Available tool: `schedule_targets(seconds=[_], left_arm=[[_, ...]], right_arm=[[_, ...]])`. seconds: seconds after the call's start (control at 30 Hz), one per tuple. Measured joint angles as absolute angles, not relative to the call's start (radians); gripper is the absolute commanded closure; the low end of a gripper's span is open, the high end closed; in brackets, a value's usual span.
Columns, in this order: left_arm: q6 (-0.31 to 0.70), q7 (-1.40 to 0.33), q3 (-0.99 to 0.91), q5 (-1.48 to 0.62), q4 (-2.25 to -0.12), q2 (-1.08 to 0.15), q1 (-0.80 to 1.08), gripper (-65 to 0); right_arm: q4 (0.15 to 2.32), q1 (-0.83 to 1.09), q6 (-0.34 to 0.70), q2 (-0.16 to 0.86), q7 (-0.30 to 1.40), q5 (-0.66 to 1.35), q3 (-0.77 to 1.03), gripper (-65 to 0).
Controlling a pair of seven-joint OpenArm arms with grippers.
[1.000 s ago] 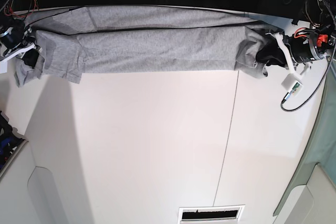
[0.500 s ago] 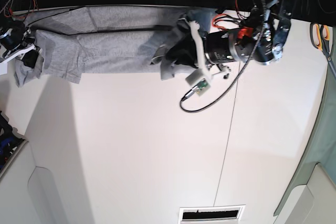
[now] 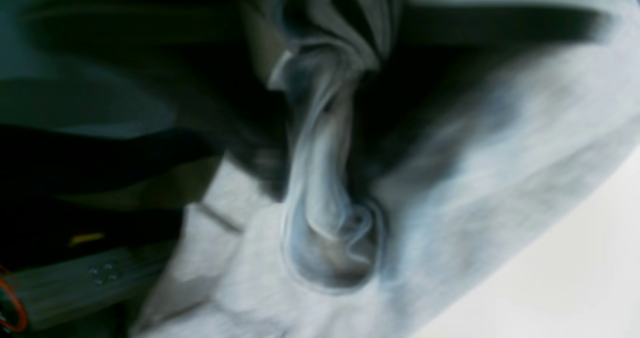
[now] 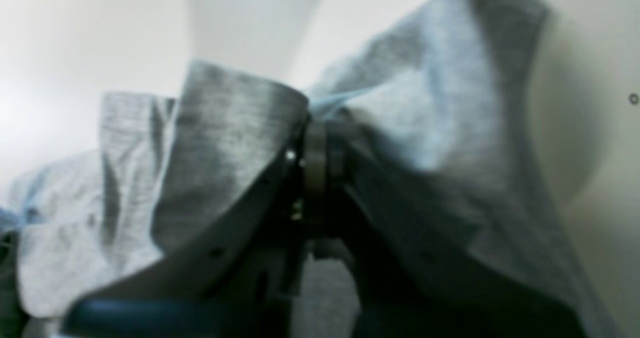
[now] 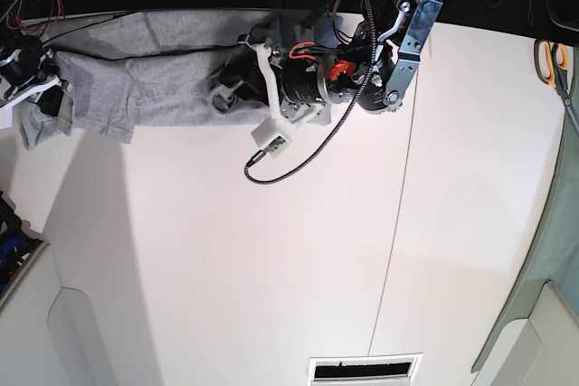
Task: Layout the t-shirt on the table in an organized manner, then fold the t-shirt properly
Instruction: 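Drag the strip end with the left gripper toward the right gripper, folding it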
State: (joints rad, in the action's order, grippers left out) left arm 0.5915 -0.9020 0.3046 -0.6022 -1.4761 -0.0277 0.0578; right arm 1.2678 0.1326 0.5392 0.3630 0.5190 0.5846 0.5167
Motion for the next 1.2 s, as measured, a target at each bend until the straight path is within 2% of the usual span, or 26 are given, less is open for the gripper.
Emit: schedule_targets(seconds=[0.03, 0.17, 0.33, 0.53, 0.83, 0.93, 1.03, 1.07, 1.2], left_arm=[[0.591, -0.882, 0.318, -0.604, -1.476, -0.027, 0.057, -37.2], [0.592, -0.889, 0.341, -0.641, -1.476, -0.027, 0.027, -37.2], [0.682, -0.936, 0.330, -0.788, -1.554, -0.027, -0.006, -37.1], [0.682, -0.976, 0.321, -0.785, -1.604, -0.081, 0.010, -36.9], [0.682, -0.971, 0.321, -0.782, -1.641, -0.205, 0.129, -36.9], [0.686, -0.915, 0.321, -0.667, -1.640, -0.224, 0.172, -36.9], [0.658, -0.812, 0.321, -0.556, -1.618, -0.236, 0.205, -36.9], [0.633, -0.794, 0.322, -0.533, -1.599, -0.235, 0.203, -36.9], [0.633, -0.768, 0.321, -0.536, -1.528, -0.232, 0.163, -36.9]], right_arm=[[1.268, 0.133, 0.539, 0.363, 0.519, 0.587, 0.517, 0.0], [1.268, 0.133, 0.539, 0.363, 0.519, 0.587, 0.517, 0.0], [1.268, 0.133, 0.539, 0.363, 0.519, 0.587, 0.517, 0.0], [1.268, 0.118, 0.539, 0.366, 0.536, 0.588, 0.517, 0.0], [1.311, 0.063, 0.550, 0.443, 0.595, 0.695, 0.576, 0.0], [1.318, 0.047, 0.550, 0.476, 0.630, 0.710, 0.620, -0.3], [1.315, 0.050, 0.543, 0.514, 0.650, 0.677, 0.636, -24.1], [1.309, 0.052, 0.540, 0.527, 0.653, 0.663, 0.636, -28.7], [1.254, 0.051, 0.544, 0.575, 0.671, 0.645, 0.636, -29.7]])
